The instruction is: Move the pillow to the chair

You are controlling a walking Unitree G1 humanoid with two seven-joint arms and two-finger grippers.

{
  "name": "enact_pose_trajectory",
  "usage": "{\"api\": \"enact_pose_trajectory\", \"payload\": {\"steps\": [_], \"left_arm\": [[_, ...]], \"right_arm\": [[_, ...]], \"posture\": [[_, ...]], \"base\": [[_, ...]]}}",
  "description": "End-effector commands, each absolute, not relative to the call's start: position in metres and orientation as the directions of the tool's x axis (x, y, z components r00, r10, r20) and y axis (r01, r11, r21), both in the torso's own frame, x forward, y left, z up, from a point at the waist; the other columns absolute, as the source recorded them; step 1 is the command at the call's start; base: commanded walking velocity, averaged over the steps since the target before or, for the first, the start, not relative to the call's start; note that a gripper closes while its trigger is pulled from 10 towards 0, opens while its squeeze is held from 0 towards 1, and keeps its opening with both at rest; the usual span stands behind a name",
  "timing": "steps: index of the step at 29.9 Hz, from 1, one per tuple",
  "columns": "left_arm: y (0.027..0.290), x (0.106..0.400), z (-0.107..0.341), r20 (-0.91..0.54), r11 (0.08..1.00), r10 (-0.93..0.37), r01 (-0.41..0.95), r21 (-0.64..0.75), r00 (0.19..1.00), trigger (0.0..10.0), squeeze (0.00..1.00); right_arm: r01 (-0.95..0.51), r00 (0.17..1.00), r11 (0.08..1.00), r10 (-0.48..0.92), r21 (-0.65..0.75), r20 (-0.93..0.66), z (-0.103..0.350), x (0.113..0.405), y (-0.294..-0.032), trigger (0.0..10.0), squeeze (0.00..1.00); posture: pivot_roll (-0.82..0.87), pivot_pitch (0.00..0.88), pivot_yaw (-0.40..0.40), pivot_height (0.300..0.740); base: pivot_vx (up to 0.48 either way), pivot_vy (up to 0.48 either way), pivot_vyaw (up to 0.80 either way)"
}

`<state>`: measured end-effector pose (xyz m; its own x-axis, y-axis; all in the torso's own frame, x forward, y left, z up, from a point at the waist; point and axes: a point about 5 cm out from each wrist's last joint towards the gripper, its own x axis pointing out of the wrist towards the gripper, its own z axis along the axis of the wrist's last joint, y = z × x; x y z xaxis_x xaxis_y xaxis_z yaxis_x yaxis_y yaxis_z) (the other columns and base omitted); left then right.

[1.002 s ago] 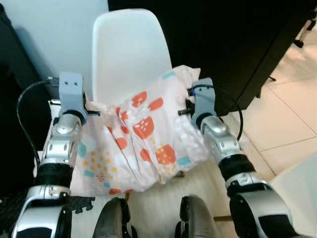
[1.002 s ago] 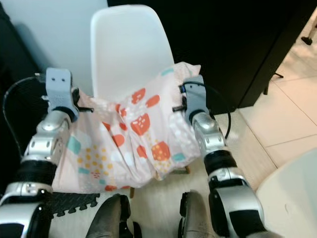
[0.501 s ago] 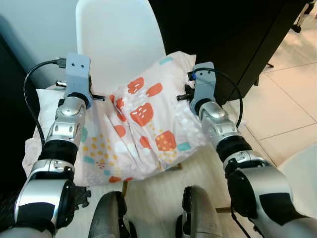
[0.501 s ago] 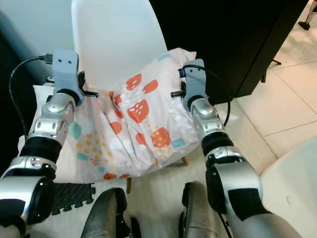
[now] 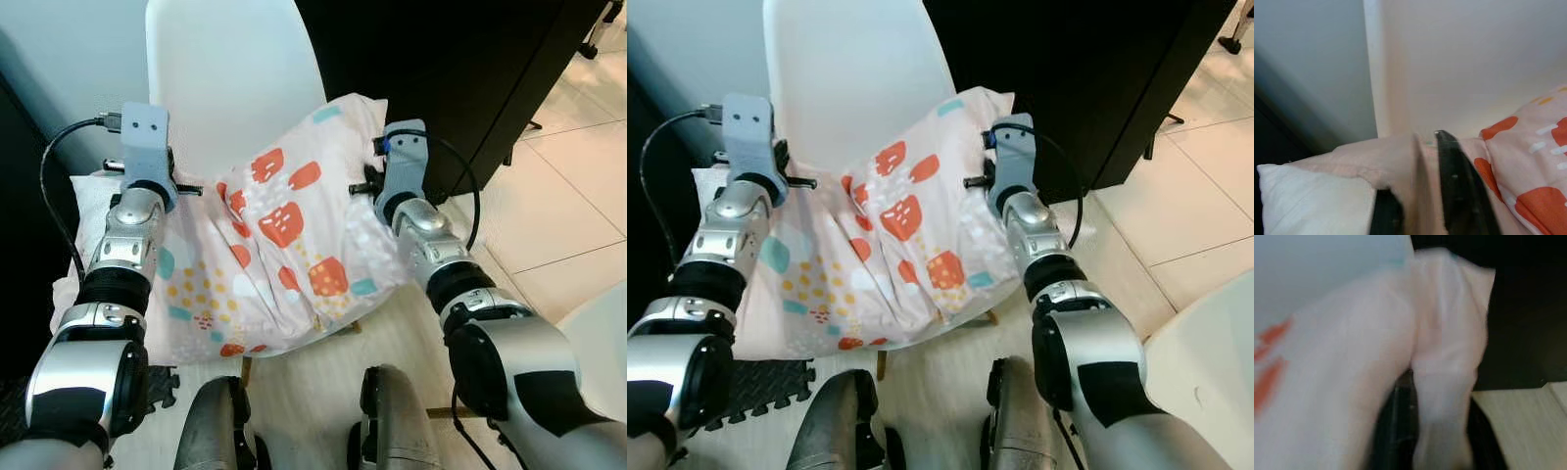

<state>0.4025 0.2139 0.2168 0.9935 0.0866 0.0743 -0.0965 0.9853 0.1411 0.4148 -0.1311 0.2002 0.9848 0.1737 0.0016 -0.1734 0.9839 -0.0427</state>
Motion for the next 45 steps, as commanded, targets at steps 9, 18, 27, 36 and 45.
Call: {"api": "enact_pose_trajectory", "payload": {"steps": [9, 18, 27, 36, 45], "left_arm": [[0.218, 0.401, 0.219, 0.119, 0.982, 0.130, -0.144, 0.118, 0.984, 10.0, 1.00], [0.250, 0.382, 0.296, 0.367, 0.958, 0.253, -0.284, 0.031, 0.895, 10.0, 0.00], [0.265, 0.322, 0.233, -0.014, 0.961, 0.159, -0.152, 0.231, 0.987, 10.0, 0.00], [0.276, 0.267, 0.140, -0.281, 0.954, 0.208, -0.132, 0.268, 0.937, 10.0, 0.00], [0.334, 0.248, 0.177, -0.124, 0.789, 0.574, -0.507, 0.347, 0.809, 10.0, 0.00]], "right_arm": [[0.070, 0.996, 0.989, -0.063, -0.134, 0.056, 0.208, 0.416, -0.158, 10.0, 1.00], [0.035, 0.991, 0.998, -0.028, -0.047, 0.133, 0.238, 0.422, -0.159, 10.0, 0.00], [-0.190, 0.979, 0.968, 0.198, -0.163, 0.038, 0.213, 0.417, -0.136, 10.0, 0.00], [-0.231, 0.973, 0.958, 0.230, -0.171, -0.027, 0.187, 0.410, -0.129, 10.0, 0.00], [-0.287, 0.958, 0.944, 0.284, -0.162, -0.042, 0.184, 0.408, -0.124, 10.0, 0.00]], "posture": [[0.06, 0.237, -0.032, 0.582], [0.06, 0.229, -0.018, 0.582], [0.09, 0.233, -0.008, 0.582], [0.08, 0.229, -0.007, 0.582], [0.09, 0.227, -0.007, 0.582]], "base": [[0.000, 0.000, 0.00], [0.000, 0.000, 0.00], [0.000, 0.000, 0.00], [0.000, 0.000, 0.00], [0.000, 0.000, 0.00]]}}
